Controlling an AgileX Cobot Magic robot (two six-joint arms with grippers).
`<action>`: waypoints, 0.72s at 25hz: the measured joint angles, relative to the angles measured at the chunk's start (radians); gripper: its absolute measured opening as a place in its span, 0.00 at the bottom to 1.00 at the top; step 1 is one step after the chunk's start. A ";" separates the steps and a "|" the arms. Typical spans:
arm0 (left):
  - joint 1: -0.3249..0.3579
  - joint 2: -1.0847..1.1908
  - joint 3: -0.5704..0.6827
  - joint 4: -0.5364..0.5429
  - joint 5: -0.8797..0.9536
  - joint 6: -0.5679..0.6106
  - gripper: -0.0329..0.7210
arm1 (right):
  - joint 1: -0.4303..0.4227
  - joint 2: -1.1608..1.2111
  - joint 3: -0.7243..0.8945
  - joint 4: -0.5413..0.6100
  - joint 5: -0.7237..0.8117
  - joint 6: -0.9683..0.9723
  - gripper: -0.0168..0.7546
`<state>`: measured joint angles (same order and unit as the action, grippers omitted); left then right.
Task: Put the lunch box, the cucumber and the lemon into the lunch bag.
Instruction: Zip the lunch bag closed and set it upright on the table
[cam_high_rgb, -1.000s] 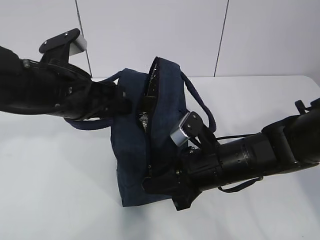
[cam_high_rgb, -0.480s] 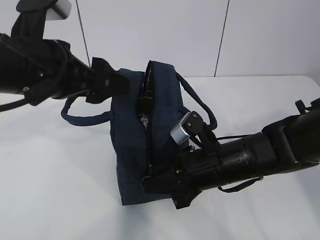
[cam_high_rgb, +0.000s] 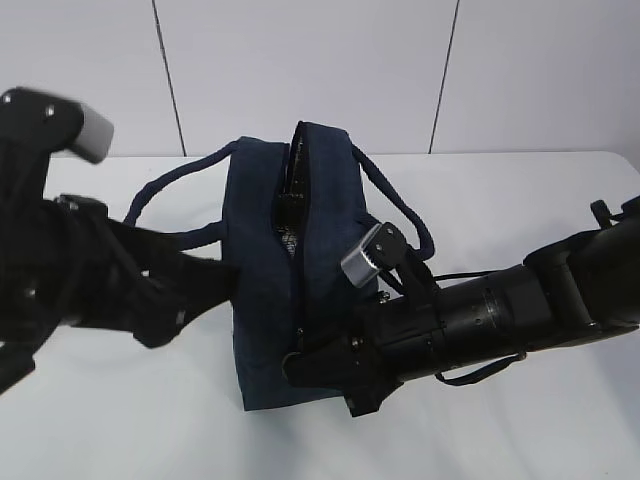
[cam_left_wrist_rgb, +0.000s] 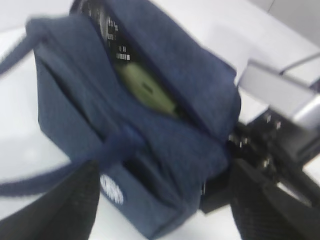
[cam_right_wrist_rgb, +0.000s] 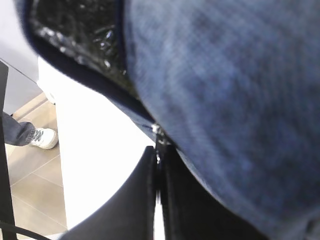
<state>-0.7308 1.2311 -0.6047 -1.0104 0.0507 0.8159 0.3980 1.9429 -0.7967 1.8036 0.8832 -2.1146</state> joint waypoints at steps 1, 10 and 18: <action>-0.010 0.000 0.020 -0.007 -0.010 0.000 0.82 | 0.000 0.000 0.000 0.000 0.002 0.002 0.00; -0.048 0.042 0.062 -0.019 -0.096 0.000 0.82 | 0.000 0.000 0.000 -0.002 0.009 0.006 0.00; -0.070 0.115 0.059 -0.020 -0.132 0.000 0.82 | 0.000 0.000 0.000 -0.012 0.016 0.009 0.00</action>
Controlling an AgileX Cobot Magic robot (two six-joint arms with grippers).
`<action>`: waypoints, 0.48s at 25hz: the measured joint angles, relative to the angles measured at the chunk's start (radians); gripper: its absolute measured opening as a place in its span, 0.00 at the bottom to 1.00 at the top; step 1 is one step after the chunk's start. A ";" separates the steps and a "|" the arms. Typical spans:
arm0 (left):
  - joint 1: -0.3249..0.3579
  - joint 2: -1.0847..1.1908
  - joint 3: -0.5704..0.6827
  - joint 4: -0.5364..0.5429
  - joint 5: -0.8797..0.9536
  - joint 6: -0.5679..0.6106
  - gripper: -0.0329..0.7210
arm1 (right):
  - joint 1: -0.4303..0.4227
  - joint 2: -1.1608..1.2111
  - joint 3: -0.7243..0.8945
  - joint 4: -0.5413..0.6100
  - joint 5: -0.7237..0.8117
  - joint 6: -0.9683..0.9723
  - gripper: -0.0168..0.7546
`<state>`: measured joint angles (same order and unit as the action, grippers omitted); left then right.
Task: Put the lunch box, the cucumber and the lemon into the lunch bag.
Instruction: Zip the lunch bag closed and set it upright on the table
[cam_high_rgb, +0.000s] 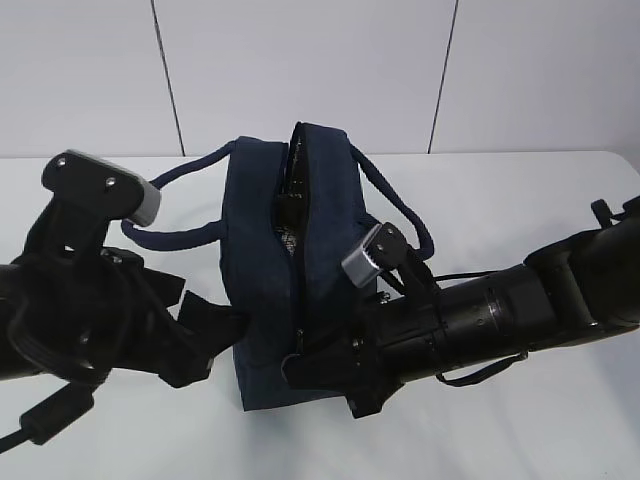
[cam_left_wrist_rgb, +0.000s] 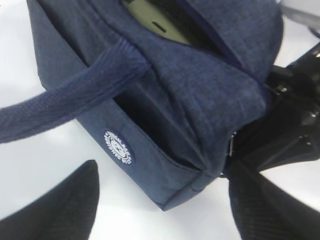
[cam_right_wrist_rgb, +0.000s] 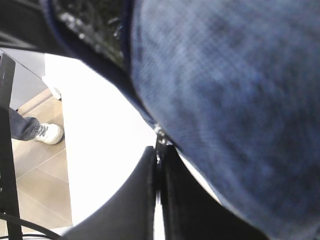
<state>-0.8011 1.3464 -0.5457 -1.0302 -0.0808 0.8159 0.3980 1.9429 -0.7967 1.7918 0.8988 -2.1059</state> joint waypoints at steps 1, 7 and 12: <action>0.000 0.010 -0.006 0.000 -0.002 0.000 0.82 | 0.000 0.000 0.000 -0.002 0.001 0.001 0.00; 0.000 0.076 -0.032 0.011 -0.027 0.000 0.81 | 0.000 0.000 0.000 -0.014 0.002 0.002 0.00; 0.000 0.083 -0.045 0.017 -0.027 0.001 0.64 | 0.000 0.000 -0.002 -0.025 0.009 0.005 0.00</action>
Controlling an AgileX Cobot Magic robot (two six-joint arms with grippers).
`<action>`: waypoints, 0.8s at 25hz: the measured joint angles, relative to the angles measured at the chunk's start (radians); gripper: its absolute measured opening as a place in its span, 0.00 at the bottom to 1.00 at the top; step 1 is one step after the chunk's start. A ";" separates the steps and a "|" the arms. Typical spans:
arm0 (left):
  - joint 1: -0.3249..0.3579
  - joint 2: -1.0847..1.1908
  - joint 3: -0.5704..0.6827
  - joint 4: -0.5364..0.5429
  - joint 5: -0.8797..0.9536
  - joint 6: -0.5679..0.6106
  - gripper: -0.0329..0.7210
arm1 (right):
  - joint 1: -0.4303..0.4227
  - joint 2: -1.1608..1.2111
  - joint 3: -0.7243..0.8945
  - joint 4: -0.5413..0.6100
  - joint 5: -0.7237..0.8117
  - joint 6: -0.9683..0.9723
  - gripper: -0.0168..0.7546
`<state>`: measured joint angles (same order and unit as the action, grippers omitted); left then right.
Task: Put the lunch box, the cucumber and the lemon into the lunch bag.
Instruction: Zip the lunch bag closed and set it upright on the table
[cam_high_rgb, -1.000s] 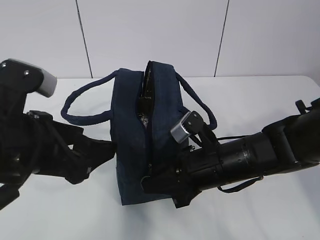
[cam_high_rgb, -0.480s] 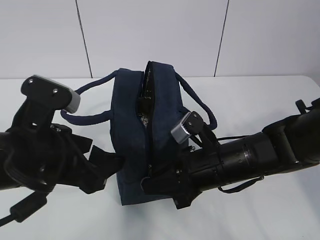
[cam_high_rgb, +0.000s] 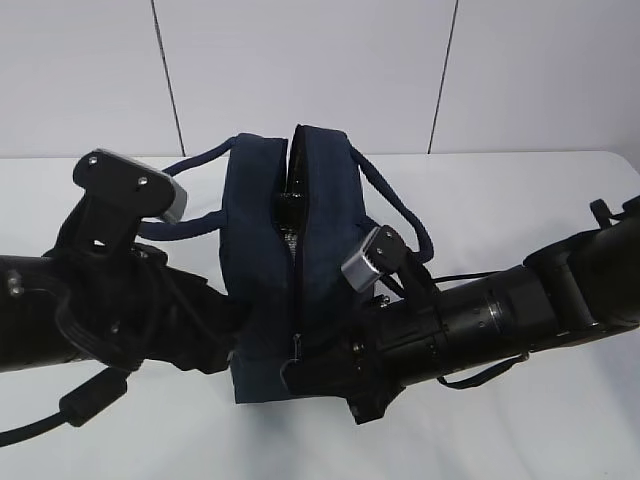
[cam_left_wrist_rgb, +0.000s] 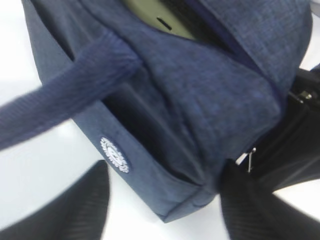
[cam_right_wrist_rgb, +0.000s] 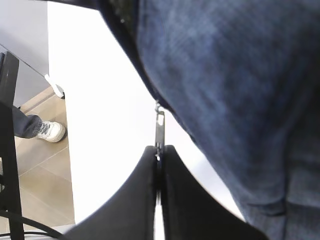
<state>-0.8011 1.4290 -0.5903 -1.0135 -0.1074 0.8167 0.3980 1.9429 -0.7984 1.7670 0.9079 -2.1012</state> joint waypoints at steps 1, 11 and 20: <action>0.000 0.000 -0.004 0.001 0.000 0.000 0.55 | 0.000 0.000 0.000 -0.002 -0.001 0.000 0.00; -0.004 0.000 -0.014 0.034 0.034 0.000 0.05 | 0.000 0.000 -0.004 -0.008 0.001 0.001 0.00; -0.004 0.000 -0.014 0.050 0.073 0.000 0.05 | 0.000 0.000 -0.004 -0.019 0.021 0.029 0.00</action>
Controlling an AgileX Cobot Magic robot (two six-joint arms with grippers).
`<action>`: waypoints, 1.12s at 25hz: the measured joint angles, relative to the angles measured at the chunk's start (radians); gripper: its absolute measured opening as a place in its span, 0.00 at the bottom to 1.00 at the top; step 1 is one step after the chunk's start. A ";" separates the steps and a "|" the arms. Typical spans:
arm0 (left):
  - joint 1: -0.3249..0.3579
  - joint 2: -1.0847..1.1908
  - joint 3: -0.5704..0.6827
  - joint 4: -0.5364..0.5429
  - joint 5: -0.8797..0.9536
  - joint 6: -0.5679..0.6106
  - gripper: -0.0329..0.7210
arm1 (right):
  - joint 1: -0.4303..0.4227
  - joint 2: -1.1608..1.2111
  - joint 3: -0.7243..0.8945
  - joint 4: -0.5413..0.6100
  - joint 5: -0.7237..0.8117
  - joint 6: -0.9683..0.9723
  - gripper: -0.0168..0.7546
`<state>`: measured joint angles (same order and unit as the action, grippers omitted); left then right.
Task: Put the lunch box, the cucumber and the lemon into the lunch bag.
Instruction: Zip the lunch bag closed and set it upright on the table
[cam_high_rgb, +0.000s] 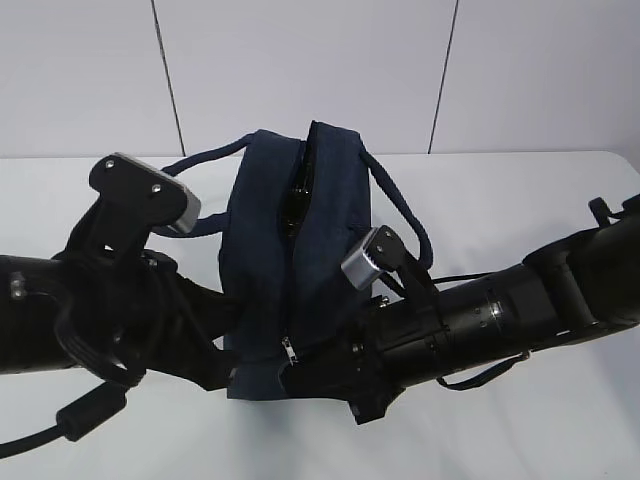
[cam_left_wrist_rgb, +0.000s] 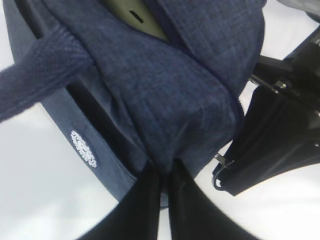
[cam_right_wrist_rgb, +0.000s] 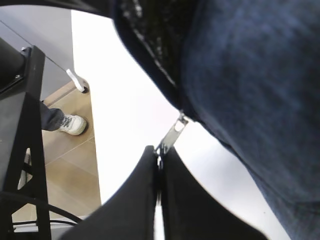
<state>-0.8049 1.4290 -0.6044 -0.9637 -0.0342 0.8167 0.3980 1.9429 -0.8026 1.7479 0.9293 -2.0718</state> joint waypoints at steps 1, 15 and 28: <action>0.000 0.000 0.000 0.000 0.005 0.000 0.05 | 0.000 0.000 0.000 -0.008 0.005 0.010 0.00; 0.000 0.000 0.000 0.006 0.006 0.000 0.05 | 0.000 -0.093 0.000 -0.146 0.019 0.099 0.00; 0.000 0.000 0.000 0.008 0.013 0.000 0.05 | 0.000 -0.152 -0.081 -0.387 -0.007 0.331 0.00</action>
<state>-0.8049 1.4290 -0.6044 -0.9555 -0.0211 0.8167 0.3980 1.7910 -0.8840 1.3605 0.9221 -1.7409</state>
